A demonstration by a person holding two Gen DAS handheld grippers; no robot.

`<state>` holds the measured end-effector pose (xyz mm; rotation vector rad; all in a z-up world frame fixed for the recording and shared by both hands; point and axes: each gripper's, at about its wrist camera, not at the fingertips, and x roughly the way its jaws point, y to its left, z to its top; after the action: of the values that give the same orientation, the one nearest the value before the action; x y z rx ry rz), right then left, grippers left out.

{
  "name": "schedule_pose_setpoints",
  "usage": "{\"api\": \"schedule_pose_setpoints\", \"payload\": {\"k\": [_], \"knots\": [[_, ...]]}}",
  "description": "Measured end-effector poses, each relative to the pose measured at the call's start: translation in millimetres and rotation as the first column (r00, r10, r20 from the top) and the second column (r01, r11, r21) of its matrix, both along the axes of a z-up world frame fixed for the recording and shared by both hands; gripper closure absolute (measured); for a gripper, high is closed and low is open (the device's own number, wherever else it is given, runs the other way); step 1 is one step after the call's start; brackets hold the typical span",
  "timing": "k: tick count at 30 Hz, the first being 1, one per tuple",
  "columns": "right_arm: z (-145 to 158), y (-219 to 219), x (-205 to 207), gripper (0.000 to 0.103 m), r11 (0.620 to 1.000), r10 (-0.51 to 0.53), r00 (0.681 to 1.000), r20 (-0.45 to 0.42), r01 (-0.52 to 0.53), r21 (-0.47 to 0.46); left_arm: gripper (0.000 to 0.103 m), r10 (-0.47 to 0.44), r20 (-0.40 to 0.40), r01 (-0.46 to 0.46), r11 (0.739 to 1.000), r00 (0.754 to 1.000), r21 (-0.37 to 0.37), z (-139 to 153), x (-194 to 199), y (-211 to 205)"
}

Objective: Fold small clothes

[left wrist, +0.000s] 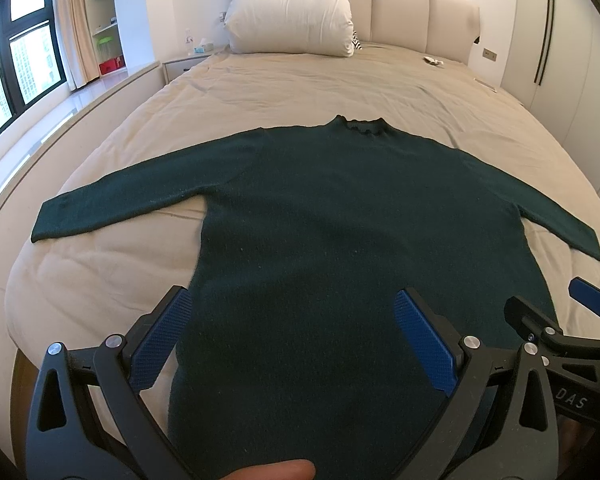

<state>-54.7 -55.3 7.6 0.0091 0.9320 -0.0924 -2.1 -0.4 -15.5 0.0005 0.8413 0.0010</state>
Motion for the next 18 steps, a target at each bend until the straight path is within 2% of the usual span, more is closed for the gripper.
{"api": "schedule_pose_setpoints", "payload": {"k": [12,18], "knots": [[-2.7,0.9,-2.0,0.000,1.000,0.001,1.000,-0.003,-0.001,-0.001,0.000,-0.002,-0.007,0.002,1.000,1.000,-0.010,-2.3,-1.4,0.6],[-5.7,5.8,1.6,0.000,1.000,0.005,1.000,-0.012,-0.005,-0.005,0.000,-0.008,-0.011,0.007,0.999,1.000,-0.043,-4.0,-0.9,5.4]]}}
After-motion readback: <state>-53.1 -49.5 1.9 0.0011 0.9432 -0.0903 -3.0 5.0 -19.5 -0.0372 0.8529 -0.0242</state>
